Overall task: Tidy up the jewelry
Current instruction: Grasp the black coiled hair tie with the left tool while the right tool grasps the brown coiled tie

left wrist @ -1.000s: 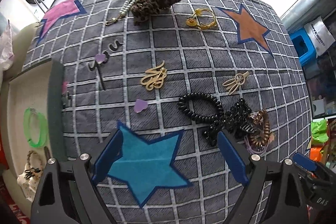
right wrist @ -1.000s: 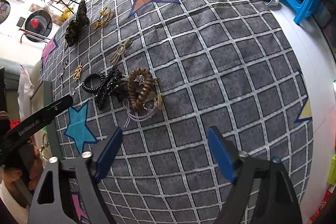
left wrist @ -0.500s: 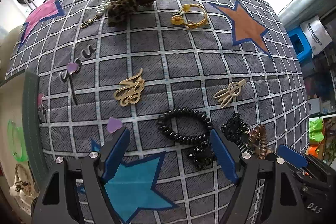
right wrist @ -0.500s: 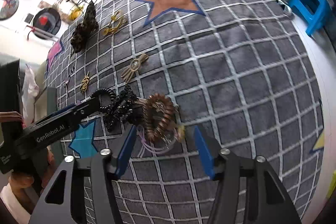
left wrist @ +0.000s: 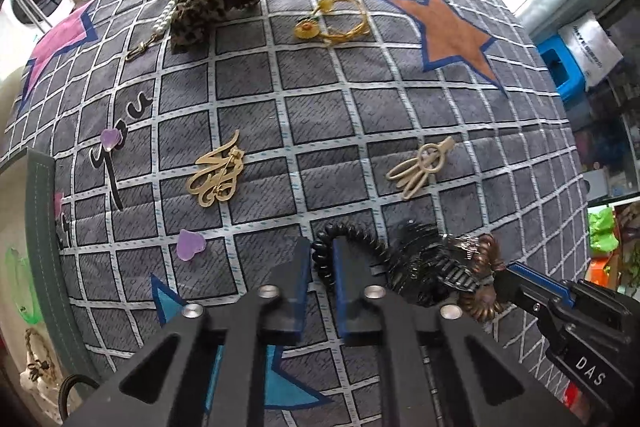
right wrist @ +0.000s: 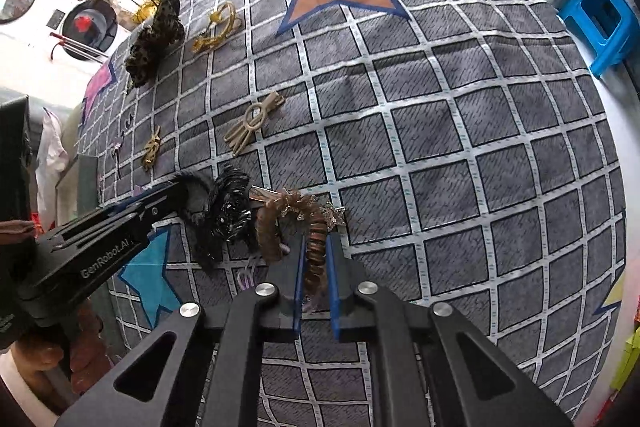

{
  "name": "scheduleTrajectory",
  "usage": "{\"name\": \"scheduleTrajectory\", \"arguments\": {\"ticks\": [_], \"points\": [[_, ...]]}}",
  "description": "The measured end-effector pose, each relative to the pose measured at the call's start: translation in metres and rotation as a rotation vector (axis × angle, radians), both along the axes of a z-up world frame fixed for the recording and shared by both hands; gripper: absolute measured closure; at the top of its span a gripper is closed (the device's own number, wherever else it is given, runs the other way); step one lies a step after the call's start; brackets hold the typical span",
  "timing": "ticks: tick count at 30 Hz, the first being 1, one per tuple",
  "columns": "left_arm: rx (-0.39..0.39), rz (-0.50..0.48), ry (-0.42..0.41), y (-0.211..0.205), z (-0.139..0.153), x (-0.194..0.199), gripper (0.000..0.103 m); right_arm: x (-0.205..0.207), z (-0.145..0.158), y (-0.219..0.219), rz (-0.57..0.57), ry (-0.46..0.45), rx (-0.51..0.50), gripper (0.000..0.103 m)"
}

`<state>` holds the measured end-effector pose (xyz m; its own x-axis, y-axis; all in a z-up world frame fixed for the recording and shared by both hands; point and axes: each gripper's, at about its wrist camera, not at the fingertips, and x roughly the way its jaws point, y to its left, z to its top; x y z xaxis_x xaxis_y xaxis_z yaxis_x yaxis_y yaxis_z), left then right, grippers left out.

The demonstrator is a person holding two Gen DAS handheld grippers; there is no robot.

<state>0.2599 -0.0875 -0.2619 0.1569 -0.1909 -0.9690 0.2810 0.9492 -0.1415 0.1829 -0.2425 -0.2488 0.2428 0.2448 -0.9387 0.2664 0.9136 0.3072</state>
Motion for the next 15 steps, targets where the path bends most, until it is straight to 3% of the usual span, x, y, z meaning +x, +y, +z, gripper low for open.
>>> {"name": "scheduleTrajectory", "arguments": {"ticks": [9,15], "points": [[-0.016,-0.032,-0.045,0.006,0.023,-0.011,0.091,-0.012,0.021,-0.011,-0.047,-0.047,0.082,0.092],[-0.032,-0.029,-0.052,0.024,0.041,-0.024,0.091,-0.02,0.033,-0.007,-0.052,-0.056,0.083,0.092]]}}
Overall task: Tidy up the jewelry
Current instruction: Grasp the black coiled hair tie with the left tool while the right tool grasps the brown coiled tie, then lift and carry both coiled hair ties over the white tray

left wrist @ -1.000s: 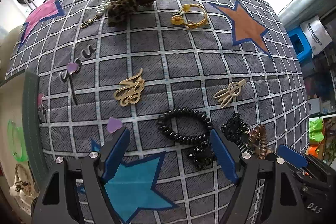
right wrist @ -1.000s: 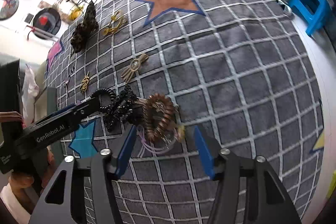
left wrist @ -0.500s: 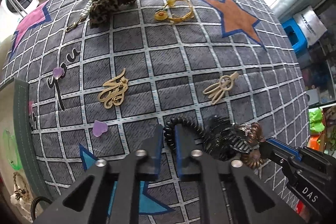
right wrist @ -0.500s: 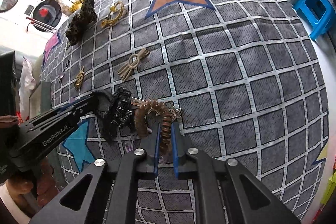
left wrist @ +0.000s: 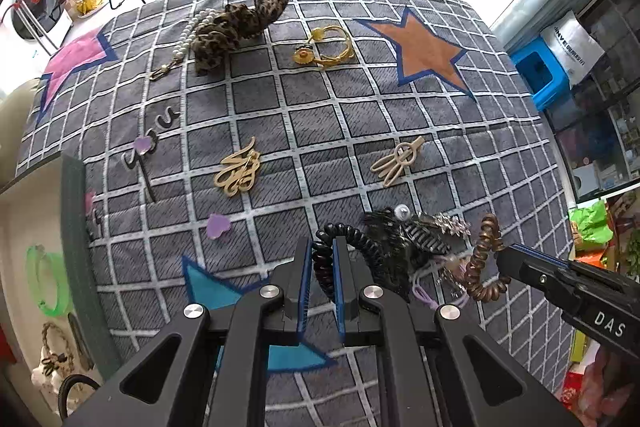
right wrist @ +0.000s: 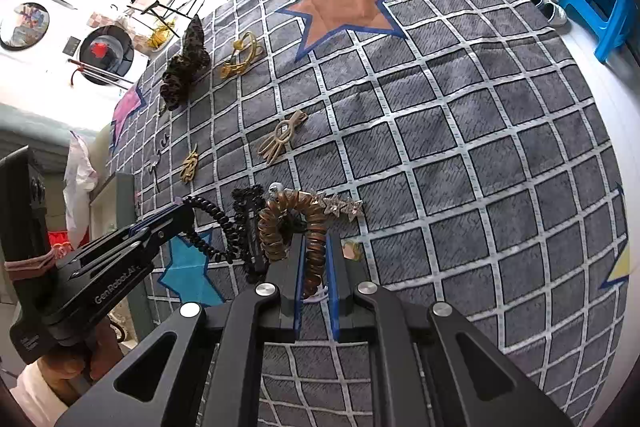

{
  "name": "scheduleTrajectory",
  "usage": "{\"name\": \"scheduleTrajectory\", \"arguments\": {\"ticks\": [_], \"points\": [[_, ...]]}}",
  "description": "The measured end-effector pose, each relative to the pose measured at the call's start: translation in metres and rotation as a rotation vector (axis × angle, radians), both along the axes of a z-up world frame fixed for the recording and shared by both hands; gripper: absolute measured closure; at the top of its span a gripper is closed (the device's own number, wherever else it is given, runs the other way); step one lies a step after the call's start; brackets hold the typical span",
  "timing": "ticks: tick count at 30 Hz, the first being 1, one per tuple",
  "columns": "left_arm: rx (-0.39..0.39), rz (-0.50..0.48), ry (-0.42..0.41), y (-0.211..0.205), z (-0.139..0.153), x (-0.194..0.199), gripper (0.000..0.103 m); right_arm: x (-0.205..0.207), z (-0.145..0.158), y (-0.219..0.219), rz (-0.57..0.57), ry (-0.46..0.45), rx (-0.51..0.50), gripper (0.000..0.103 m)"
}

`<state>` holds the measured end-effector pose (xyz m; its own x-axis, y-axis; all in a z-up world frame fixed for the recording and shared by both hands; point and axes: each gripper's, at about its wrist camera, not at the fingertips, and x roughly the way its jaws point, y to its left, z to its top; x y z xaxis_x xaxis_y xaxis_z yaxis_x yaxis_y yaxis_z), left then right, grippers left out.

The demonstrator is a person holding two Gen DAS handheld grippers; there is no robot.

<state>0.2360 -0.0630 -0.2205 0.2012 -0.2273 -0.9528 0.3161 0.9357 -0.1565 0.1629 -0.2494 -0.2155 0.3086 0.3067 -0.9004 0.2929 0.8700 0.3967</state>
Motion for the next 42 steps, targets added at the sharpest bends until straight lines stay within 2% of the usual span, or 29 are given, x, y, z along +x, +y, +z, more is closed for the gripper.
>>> {"name": "scheduleTrajectory", "arguments": {"ticks": [20,42], "points": [[-0.017,0.006,-0.014,0.05,0.05,-0.058,0.091,-0.039,0.041,0.041,0.019,0.001,-0.017,0.092],[-0.036,0.184,-0.028,0.18,0.07,-0.087,0.091,-0.033,0.06,0.148,0.171,-0.001,-0.041,0.092]]}}
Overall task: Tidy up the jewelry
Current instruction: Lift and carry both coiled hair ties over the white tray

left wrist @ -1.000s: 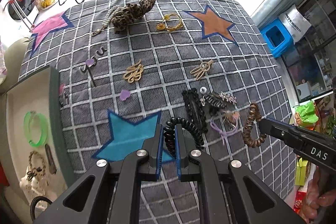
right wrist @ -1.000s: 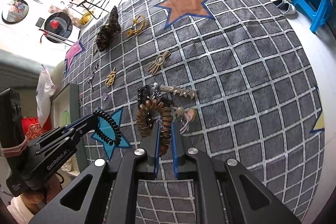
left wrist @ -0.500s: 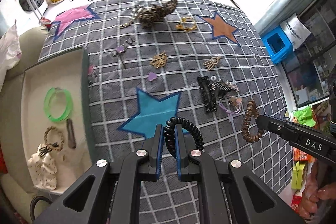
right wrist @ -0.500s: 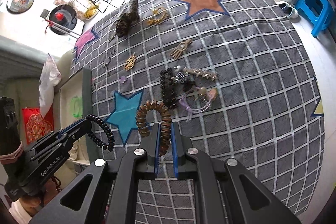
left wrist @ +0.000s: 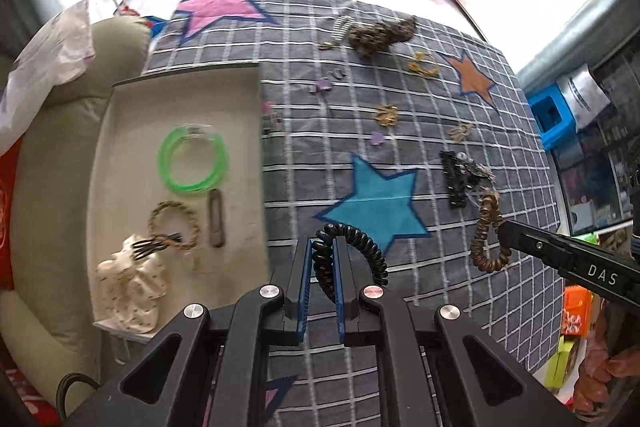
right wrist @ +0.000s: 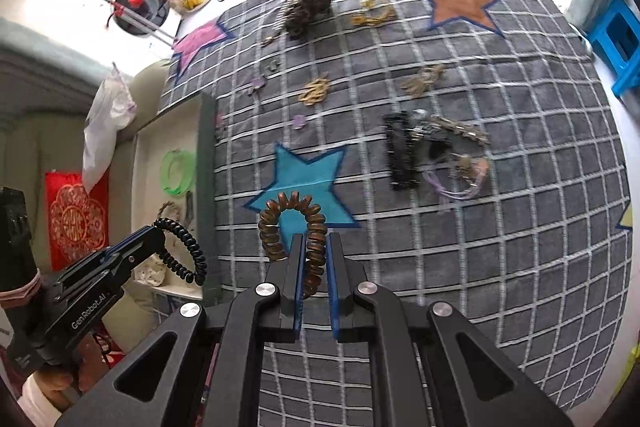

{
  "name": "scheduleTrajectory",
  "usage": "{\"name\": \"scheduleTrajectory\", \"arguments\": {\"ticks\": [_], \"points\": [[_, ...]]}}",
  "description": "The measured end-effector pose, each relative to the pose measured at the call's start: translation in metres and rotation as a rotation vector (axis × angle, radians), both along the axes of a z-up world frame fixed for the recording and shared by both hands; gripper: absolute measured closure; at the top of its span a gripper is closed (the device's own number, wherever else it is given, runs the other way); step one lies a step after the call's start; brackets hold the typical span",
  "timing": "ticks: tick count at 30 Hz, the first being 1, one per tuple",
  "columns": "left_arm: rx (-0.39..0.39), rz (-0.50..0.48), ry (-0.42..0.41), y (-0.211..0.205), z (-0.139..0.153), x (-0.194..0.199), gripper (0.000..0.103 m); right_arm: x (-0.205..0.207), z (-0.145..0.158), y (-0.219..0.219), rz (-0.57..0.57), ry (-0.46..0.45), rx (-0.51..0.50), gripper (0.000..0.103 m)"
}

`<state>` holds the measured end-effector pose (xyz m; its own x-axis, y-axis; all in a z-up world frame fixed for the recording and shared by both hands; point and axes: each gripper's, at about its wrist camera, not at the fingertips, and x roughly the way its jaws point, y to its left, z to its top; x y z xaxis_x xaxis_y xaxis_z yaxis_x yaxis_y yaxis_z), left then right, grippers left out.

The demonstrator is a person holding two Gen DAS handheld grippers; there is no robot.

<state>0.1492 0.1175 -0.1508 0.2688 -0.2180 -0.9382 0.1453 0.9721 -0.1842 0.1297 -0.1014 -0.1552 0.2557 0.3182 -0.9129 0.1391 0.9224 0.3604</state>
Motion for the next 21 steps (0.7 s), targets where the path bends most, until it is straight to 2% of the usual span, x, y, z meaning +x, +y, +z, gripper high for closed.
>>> {"name": "scheduleTrajectory", "arguments": {"ticks": [12,21], "points": [[-0.01,0.111,-0.021,0.07,0.005,0.001,0.091,0.029,0.012,0.08,0.138,-0.033,-0.002,0.092],[-0.007,0.16,-0.026,0.103,0.002,0.002,0.091,0.046,0.018,0.123,0.215,-0.05,-0.002,0.092]]}}
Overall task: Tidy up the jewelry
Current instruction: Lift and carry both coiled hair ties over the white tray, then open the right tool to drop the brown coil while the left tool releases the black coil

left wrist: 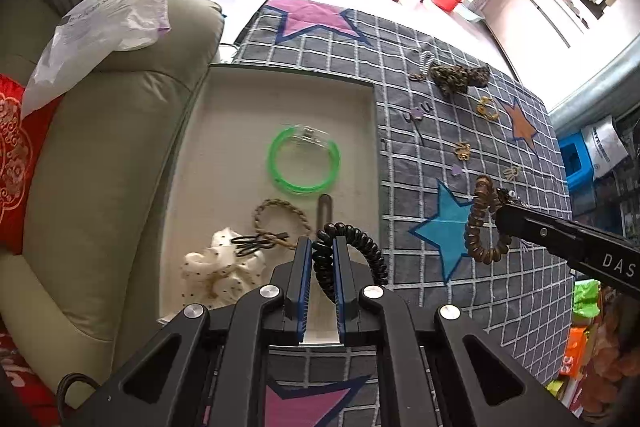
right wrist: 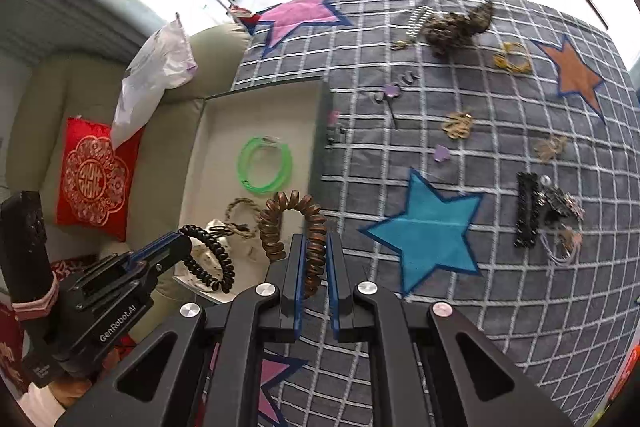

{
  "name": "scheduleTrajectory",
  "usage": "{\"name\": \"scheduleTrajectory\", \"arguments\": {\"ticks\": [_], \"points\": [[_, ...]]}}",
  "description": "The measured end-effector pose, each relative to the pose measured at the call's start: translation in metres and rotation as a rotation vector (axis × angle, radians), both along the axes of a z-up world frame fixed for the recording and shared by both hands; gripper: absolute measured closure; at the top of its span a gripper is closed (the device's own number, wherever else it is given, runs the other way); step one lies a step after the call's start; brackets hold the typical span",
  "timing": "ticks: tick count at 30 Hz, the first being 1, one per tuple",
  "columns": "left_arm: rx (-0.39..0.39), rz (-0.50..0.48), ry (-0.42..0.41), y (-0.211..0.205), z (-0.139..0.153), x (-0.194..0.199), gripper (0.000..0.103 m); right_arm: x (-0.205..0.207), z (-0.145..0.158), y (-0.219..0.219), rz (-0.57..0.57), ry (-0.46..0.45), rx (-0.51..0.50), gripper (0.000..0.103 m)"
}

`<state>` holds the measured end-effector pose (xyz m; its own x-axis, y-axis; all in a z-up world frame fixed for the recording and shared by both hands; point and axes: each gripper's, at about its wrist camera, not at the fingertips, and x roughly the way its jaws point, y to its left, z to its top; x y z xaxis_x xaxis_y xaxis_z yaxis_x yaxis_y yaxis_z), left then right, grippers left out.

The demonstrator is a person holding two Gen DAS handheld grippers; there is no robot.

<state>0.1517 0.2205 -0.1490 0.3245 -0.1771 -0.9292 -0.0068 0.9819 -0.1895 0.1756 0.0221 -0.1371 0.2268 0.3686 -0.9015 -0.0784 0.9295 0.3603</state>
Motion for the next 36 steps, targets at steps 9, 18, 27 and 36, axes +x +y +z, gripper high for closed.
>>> {"name": "scheduleTrajectory", "arguments": {"ticks": [9,18,27,36], "points": [[0.004,0.032,-0.004,0.02,-0.005,0.006,0.091,0.016,-0.001,0.025,0.043,0.0,0.006,0.092],[0.027,0.069,-0.022,0.045,-0.015,0.037,0.091,0.046,-0.011,0.047,0.07,-0.004,0.015,0.092],[0.08,0.079,0.001,0.056,-0.053,0.074,0.091,0.092,-0.044,0.07,0.079,-0.004,-0.018,0.092],[0.133,0.093,0.04,0.059,-0.096,0.094,0.091,0.132,-0.087,0.079,0.053,0.013,-0.057,0.092]]}}
